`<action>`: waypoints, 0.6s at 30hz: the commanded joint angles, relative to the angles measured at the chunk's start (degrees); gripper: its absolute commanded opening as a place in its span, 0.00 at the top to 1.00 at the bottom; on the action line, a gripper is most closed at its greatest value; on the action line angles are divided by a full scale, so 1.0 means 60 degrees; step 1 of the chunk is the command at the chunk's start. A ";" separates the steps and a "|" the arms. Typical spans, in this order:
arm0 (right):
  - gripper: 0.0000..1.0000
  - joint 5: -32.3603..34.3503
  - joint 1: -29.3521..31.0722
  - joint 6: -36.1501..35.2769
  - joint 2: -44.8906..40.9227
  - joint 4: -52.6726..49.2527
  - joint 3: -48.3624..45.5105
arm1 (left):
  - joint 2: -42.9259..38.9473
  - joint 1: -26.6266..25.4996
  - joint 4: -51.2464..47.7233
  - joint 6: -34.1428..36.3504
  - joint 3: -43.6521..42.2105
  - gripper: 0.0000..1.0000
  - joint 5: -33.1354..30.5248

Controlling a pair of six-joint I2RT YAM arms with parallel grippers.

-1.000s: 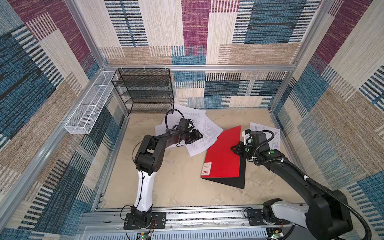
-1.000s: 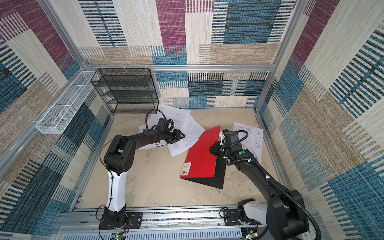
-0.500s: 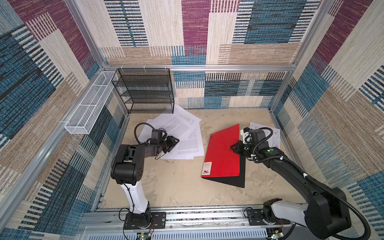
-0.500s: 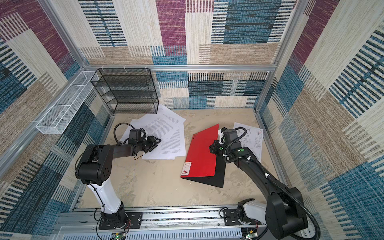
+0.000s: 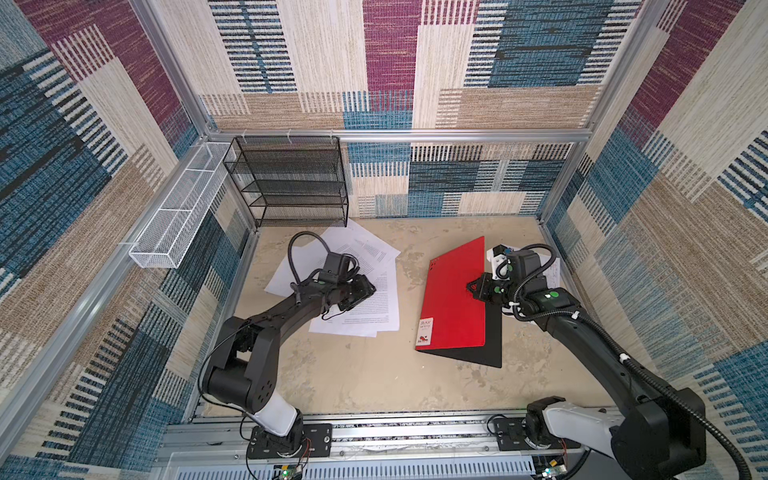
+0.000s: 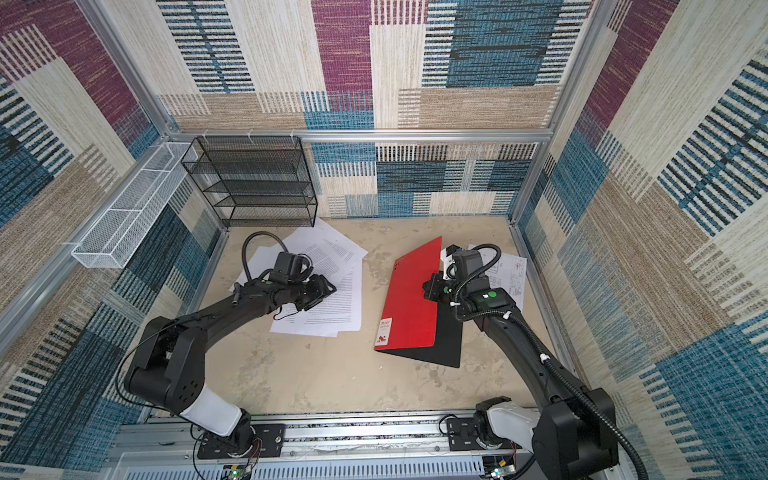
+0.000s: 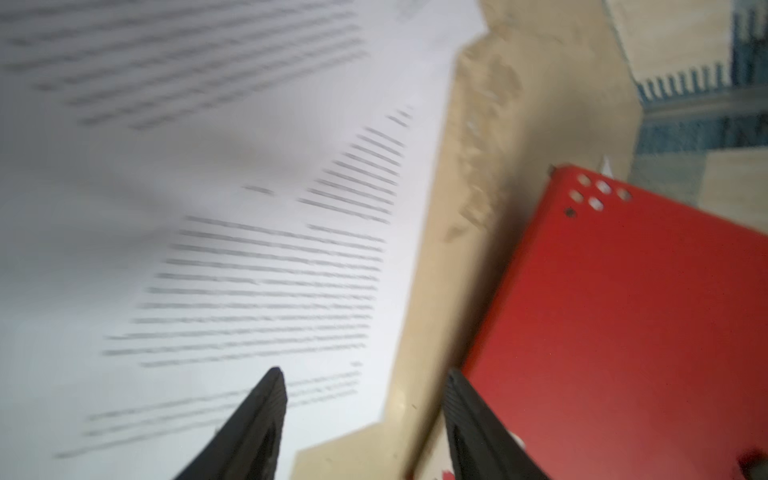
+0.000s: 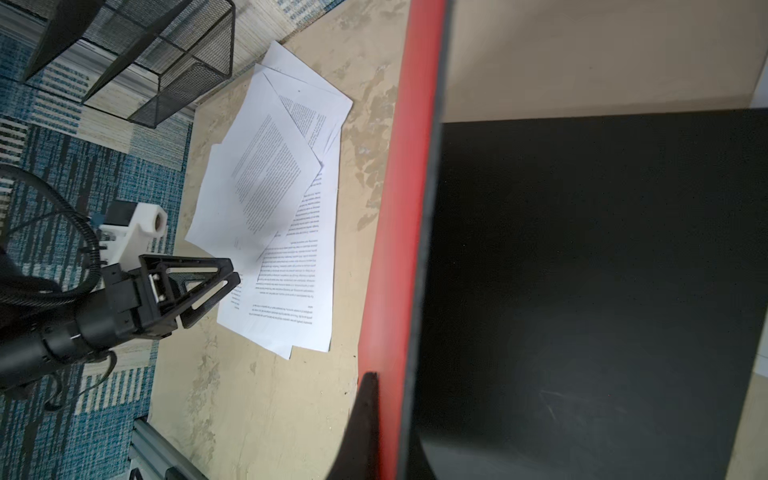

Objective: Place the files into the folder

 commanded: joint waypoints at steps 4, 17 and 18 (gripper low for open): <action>0.62 -0.1417 0.0036 -0.0207 0.0315 0.0424 0.0503 | 0.0053 -0.0754 -0.0574 0.0400 0.0046 0.37 0.1358; 0.40 -0.1877 0.1294 0.1776 0.1864 0.2244 0.1941 | -0.1276 0.0552 -0.2461 0.0046 0.0786 0.37 0.0285; 0.40 -0.1908 0.1525 0.1906 0.2214 0.2533 0.2180 | -0.1719 0.0914 -0.2982 0.0229 0.1020 0.35 -0.0138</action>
